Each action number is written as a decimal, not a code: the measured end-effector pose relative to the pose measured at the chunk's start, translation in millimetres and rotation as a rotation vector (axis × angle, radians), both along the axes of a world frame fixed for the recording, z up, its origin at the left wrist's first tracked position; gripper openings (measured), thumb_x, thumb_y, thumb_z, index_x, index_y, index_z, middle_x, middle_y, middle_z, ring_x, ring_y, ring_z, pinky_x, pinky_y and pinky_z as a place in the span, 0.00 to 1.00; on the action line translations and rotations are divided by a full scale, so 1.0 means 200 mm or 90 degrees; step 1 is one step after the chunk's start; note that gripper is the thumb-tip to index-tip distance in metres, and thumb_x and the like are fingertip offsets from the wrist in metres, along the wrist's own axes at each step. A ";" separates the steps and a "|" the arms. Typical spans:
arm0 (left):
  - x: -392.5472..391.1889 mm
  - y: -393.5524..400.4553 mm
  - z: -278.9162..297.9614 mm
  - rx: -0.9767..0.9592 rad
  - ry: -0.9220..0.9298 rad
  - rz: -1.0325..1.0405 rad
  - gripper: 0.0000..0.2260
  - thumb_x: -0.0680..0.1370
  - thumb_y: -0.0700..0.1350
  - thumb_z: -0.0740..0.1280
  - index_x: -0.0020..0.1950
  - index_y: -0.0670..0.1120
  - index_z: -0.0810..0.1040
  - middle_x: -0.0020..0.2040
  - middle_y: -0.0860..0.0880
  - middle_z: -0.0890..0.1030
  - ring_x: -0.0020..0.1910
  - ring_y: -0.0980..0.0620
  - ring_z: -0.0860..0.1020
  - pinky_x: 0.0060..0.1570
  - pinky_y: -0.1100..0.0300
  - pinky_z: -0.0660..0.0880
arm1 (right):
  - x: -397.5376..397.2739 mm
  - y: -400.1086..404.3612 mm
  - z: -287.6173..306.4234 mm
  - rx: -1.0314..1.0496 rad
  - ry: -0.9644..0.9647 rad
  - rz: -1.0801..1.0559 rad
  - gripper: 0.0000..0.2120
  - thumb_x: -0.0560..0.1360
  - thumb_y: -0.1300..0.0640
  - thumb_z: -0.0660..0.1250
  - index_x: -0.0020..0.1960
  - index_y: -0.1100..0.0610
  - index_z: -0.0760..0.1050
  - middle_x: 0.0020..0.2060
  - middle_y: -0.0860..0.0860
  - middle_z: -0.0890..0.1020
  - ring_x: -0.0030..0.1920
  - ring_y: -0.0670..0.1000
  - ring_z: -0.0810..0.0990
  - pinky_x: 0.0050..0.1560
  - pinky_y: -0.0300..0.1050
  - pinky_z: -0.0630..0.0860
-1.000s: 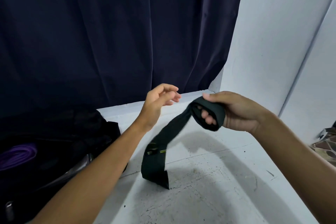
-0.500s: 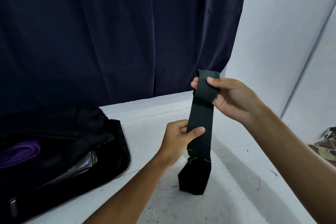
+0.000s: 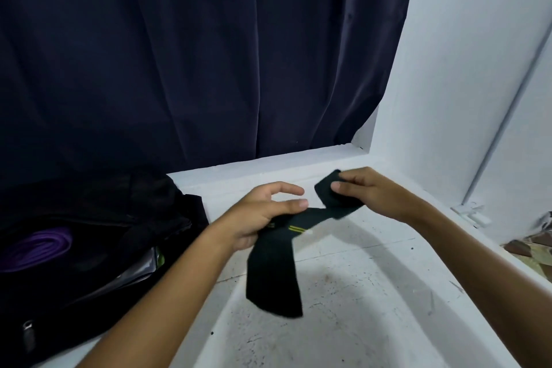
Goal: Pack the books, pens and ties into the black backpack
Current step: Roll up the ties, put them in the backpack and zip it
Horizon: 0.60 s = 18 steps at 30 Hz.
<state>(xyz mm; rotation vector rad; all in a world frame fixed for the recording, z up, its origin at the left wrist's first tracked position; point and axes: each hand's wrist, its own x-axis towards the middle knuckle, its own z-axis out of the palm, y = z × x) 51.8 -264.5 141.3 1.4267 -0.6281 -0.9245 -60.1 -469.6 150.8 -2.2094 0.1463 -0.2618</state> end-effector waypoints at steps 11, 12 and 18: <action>0.22 -0.05 0.10 0.300 -0.241 -0.197 0.21 0.79 0.60 0.62 0.61 0.45 0.78 0.38 0.43 0.81 0.30 0.52 0.72 0.31 0.63 0.69 | -0.05 0.21 0.06 -0.032 0.319 0.255 0.08 0.74 0.59 0.72 0.38 0.49 0.79 0.31 0.43 0.80 0.35 0.45 0.79 0.39 0.38 0.72; 0.24 -0.07 0.07 0.283 -0.262 -0.150 0.19 0.79 0.58 0.63 0.59 0.45 0.78 0.41 0.43 0.82 0.32 0.50 0.75 0.35 0.60 0.71 | -0.05 0.21 0.05 0.039 0.327 0.251 0.06 0.75 0.60 0.71 0.41 0.51 0.81 0.35 0.46 0.83 0.38 0.46 0.82 0.42 0.38 0.75; 0.22 -0.07 -0.09 -0.177 -0.166 0.201 0.05 0.78 0.42 0.67 0.51 0.43 0.79 0.45 0.46 0.85 0.47 0.48 0.82 0.49 0.52 0.77 | -0.05 0.17 0.03 0.473 0.231 0.103 0.11 0.72 0.59 0.67 0.44 0.68 0.80 0.34 0.62 0.83 0.29 0.55 0.82 0.31 0.43 0.80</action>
